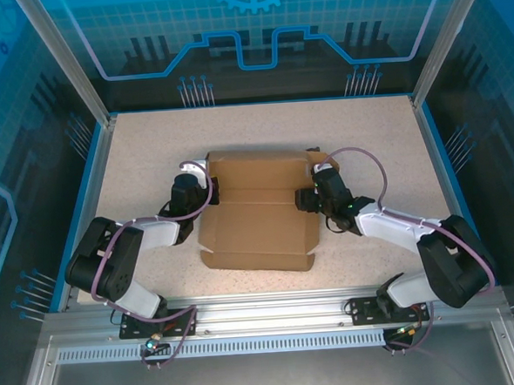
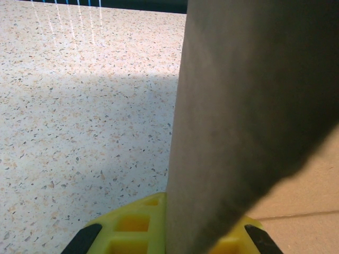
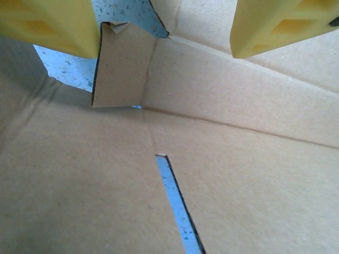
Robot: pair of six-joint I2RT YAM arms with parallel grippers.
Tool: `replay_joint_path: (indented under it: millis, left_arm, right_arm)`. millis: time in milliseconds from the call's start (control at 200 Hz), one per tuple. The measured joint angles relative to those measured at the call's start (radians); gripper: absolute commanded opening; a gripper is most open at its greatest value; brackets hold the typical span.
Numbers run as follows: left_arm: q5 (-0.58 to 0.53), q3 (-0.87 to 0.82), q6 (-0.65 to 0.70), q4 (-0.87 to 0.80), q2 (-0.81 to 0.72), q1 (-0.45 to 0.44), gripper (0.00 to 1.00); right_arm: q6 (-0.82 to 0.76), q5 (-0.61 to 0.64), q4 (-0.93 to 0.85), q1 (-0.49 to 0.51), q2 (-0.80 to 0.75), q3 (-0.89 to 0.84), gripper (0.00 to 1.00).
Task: Fold the paper box
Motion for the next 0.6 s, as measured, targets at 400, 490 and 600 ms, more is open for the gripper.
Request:
replay_joint_path:
  millis: [400,490,600]
  left_arm:
    - [0.0,0.0,0.0,0.0,0.0,0.0,0.0]
    - [0.0,0.0,0.0,0.0,0.0,0.0,0.0]
    - [0.0,0.0,0.0,0.0,0.0,0.0,0.0]
  right_arm:
    - [0.0,-0.048,0.047,0.034,0.014,0.0,0.64]
    - [0.0,-0.048,0.055,0.055,0.037,0.0,0.64]
    - [0.0,-0.048,0.069,0.072,0.068,0.0,0.63]
